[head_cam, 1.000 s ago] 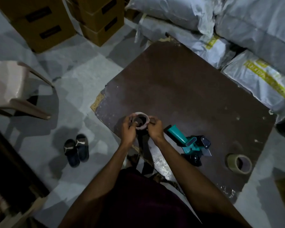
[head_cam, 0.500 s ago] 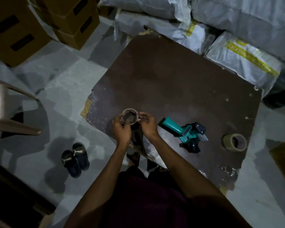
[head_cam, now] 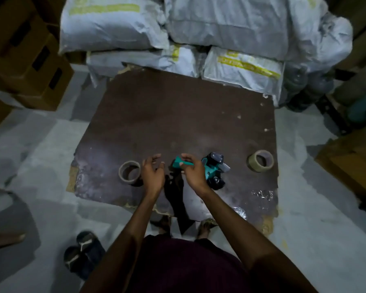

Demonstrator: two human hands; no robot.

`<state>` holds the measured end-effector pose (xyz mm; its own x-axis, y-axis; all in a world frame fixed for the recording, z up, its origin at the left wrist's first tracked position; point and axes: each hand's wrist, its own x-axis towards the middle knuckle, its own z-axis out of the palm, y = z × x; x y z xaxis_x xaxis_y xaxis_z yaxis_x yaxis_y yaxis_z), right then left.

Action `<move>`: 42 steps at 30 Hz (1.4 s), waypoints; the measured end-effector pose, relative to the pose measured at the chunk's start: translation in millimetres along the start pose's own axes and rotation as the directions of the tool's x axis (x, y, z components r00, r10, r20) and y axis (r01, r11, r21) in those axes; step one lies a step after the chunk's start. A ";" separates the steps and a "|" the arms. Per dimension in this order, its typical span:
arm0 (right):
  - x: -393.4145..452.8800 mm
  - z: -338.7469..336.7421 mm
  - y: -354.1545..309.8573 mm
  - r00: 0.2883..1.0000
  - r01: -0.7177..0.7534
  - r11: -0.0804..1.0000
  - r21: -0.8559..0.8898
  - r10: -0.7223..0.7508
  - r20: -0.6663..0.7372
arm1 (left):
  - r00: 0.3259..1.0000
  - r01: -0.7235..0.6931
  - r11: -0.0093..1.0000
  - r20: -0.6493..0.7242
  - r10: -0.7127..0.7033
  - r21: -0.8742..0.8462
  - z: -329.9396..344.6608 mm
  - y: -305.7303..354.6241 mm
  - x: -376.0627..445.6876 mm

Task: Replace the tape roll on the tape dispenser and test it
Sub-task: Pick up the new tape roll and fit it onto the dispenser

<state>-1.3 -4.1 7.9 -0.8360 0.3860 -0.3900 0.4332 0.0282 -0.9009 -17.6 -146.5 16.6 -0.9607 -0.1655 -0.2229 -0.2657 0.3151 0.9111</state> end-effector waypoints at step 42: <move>24.4 -271.4 73.4 0.988 0.052 0.743 -0.667 -0.134 -0.071 | 0.889 0.076 0.997 0.451 -0.083 0.033 224.9 52.9 -90.4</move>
<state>101.5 257.6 -15.9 -0.8603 0.4435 -0.2514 0.5027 0.6561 -0.5628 37.1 95.3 7.0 -0.8683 0.2481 -0.4296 -0.3401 0.3328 0.8795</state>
